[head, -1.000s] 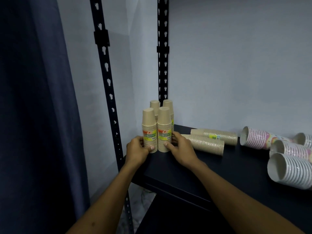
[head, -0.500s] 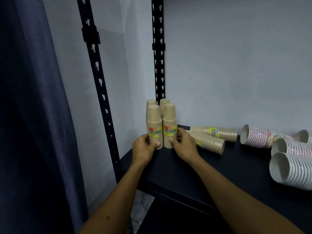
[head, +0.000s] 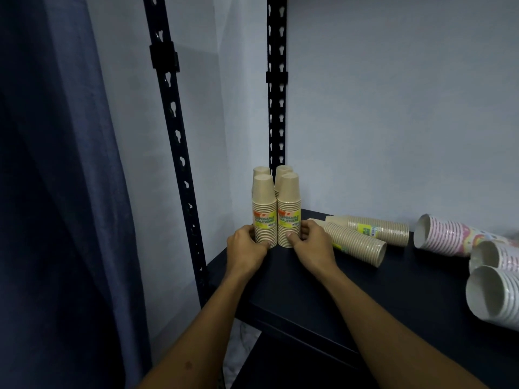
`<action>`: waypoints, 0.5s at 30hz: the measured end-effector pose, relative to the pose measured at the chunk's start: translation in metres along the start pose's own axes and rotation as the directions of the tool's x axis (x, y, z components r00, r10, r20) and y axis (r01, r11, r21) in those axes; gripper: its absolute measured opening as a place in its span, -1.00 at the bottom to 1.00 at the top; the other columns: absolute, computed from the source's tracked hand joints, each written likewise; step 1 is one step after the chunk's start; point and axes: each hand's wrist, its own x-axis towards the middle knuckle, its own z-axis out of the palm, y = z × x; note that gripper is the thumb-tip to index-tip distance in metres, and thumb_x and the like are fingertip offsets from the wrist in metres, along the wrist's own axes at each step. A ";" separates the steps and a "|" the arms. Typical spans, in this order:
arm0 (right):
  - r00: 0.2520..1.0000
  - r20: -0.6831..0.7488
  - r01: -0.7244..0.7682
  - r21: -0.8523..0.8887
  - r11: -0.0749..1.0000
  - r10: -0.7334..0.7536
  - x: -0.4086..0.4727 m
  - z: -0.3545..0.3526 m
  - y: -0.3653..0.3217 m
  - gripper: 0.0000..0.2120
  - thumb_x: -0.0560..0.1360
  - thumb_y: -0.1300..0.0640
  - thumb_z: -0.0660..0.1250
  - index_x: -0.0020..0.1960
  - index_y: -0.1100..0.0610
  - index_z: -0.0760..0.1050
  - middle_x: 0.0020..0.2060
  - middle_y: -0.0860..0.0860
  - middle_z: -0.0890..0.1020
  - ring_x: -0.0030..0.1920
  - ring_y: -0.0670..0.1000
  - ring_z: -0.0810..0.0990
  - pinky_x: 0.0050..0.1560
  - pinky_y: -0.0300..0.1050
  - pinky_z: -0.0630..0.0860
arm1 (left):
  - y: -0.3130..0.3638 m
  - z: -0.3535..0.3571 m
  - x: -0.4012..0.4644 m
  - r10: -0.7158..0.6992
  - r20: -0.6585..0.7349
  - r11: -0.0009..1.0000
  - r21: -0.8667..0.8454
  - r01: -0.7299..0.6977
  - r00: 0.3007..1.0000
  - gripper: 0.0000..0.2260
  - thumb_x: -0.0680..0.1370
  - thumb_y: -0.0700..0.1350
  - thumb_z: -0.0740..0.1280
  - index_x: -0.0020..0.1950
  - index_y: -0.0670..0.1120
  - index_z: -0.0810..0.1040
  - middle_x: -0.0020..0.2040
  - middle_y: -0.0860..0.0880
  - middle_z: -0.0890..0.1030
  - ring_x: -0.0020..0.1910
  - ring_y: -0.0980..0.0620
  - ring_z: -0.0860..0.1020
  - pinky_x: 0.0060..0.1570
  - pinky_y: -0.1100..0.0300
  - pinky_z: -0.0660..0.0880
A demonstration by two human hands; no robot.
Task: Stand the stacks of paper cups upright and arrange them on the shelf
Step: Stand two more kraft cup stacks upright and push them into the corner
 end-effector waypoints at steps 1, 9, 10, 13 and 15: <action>1.000 -0.002 0.000 -0.004 1.000 0.000 0.000 0.000 -0.001 -0.60 0.49 0.11 0.41 0.28 0.17 0.46 0.15 0.04 0.62 0.14 -0.01 0.59 0.12 -0.15 0.52 | 0.000 0.000 0.000 0.000 0.002 1.000 0.002 0.000 1.000 -0.61 0.45 -0.19 0.46 0.27 -0.17 0.53 0.15 -0.08 0.63 0.07 0.00 0.60 -0.04 0.29 0.45; 1.000 -0.007 0.017 -0.026 1.000 -0.017 -0.002 -0.002 -0.003 -0.59 0.47 0.18 0.41 0.30 0.19 0.46 0.15 0.05 0.63 0.11 -0.02 0.60 0.09 -0.21 0.50 | -0.003 0.001 0.003 -0.026 -0.037 1.000 0.002 0.026 0.999 -0.63 0.45 -0.18 0.46 0.23 -0.19 0.55 0.12 -0.09 0.63 0.06 0.01 0.59 -0.04 0.28 0.46; 1.000 -0.006 0.019 -0.026 0.999 -0.019 -0.003 -0.002 -0.003 -0.59 0.48 0.18 0.41 0.30 0.19 0.46 0.15 0.05 0.63 0.12 -0.02 0.59 0.09 -0.21 0.50 | -0.004 0.001 0.003 -0.025 -0.037 1.000 0.001 0.025 0.999 -0.63 0.45 -0.17 0.47 0.23 -0.19 0.55 0.12 -0.09 0.63 0.05 0.01 0.59 -0.04 0.28 0.46; 1.000 -0.010 0.026 -0.032 0.999 -0.026 -0.003 -0.001 -0.002 -0.59 0.48 0.18 0.41 0.30 0.19 0.46 0.15 0.05 0.63 0.12 -0.02 0.59 0.11 -0.20 0.50 | -0.006 0.002 0.004 -0.026 -0.035 1.000 -0.005 0.025 0.999 -0.64 0.43 -0.16 0.48 0.20 -0.18 0.55 0.09 -0.08 0.64 -0.05 0.08 0.56 -0.07 0.29 0.46; 0.999 -0.015 0.031 -0.039 0.999 -0.032 -0.002 -0.001 -0.001 -0.59 0.48 0.17 0.41 0.30 0.19 0.46 0.15 0.05 0.63 0.13 -0.02 0.59 0.12 -0.19 0.50 | -0.007 0.003 0.005 -0.030 -0.035 1.000 -0.006 0.030 0.999 -0.64 0.43 -0.16 0.49 0.19 -0.18 0.55 0.08 -0.08 0.64 -0.09 0.11 0.53 -0.09 0.29 0.46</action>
